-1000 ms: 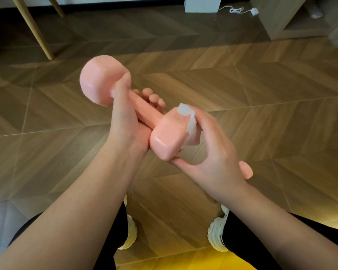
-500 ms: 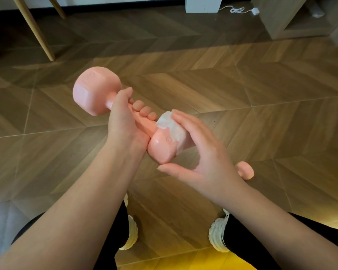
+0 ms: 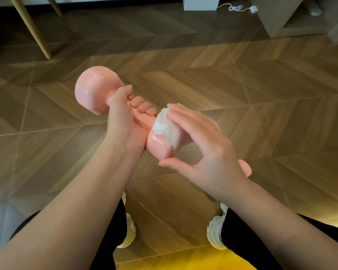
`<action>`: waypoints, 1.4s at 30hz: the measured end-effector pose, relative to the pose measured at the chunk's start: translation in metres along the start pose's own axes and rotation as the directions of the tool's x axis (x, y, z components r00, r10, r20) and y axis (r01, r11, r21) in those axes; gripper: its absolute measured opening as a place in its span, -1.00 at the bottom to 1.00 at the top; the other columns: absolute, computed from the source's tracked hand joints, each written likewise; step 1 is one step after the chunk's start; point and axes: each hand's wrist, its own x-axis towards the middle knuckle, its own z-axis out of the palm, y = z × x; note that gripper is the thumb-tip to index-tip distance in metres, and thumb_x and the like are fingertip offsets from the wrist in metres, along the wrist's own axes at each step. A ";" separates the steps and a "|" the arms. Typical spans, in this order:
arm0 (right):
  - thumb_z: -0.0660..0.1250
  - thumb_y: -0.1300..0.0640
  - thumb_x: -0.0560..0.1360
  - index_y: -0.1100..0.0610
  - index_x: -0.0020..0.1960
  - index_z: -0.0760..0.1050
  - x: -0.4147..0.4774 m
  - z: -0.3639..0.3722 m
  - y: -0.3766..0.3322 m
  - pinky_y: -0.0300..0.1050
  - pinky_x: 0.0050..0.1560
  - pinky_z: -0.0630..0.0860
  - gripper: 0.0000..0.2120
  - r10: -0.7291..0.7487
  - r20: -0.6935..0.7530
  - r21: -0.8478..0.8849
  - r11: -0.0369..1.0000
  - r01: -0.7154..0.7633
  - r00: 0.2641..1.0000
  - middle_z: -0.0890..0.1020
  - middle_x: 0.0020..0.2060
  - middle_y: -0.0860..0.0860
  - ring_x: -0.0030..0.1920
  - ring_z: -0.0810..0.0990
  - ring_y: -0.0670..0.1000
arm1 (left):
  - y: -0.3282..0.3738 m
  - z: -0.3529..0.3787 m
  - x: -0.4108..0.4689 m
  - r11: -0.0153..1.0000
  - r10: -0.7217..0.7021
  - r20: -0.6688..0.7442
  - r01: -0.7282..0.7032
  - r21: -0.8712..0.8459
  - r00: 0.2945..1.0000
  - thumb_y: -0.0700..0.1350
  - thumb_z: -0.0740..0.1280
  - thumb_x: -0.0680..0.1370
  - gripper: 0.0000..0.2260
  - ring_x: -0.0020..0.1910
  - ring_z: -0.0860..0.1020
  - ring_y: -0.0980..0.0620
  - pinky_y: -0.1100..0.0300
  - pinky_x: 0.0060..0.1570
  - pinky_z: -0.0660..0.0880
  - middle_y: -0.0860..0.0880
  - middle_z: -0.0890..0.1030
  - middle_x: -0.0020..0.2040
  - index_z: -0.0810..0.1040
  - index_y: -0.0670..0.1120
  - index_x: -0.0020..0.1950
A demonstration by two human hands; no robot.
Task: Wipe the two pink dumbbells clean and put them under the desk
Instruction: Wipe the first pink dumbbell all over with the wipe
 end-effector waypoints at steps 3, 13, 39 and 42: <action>0.62 -0.06 0.27 0.13 0.40 0.43 0.002 0.000 0.002 -0.09 0.38 0.35 -0.22 0.098 0.031 0.047 0.994 -0.099 0.995 0.47 0.35 -0.16 0.40 0.38 -0.23 | -0.001 -0.001 0.000 1.000 0.001 -0.007 -0.001 0.007 1.000 -0.14 0.25 0.58 -0.70 -0.58 0.19 0.12 0.28 -0.58 0.21 0.07 0.21 -0.52 0.23 -0.03 -0.31; 0.64 0.01 0.27 0.13 0.40 0.43 0.002 0.003 0.005 -0.20 0.37 0.34 -0.23 0.081 0.065 0.069 0.994 -0.085 0.995 0.48 0.36 -0.08 0.40 0.39 -0.18 | -0.001 -0.002 -0.002 0.999 0.026 0.022 -0.027 0.038 0.999 -0.14 0.24 0.57 -0.69 -0.58 0.18 0.11 0.28 -0.56 0.21 0.07 0.20 -0.51 0.23 -0.03 -0.34; 0.61 0.07 0.32 0.19 0.44 0.37 0.000 0.006 0.004 -0.09 0.42 0.33 -0.22 0.054 0.082 0.016 0.998 -0.056 0.995 0.44 0.41 0.01 0.43 0.38 -0.05 | 0.002 -0.002 -0.003 1.000 0.024 -0.037 -0.023 0.016 0.999 -0.12 0.25 0.59 -0.68 -0.60 0.16 0.12 0.29 -0.56 0.19 0.09 0.19 -0.54 0.21 -0.01 -0.31; 0.65 0.01 0.24 -0.10 0.40 0.34 0.002 0.002 0.000 -0.56 0.22 0.22 -0.18 0.211 0.137 0.105 0.968 -0.226 0.968 0.44 0.27 -0.29 0.27 0.37 -0.39 | 0.001 -0.002 -0.001 0.999 0.032 -0.031 -0.032 0.010 0.999 -0.13 0.25 0.58 -0.67 -0.60 0.18 0.12 0.26 -0.53 0.21 0.09 0.21 -0.54 0.22 -0.03 -0.34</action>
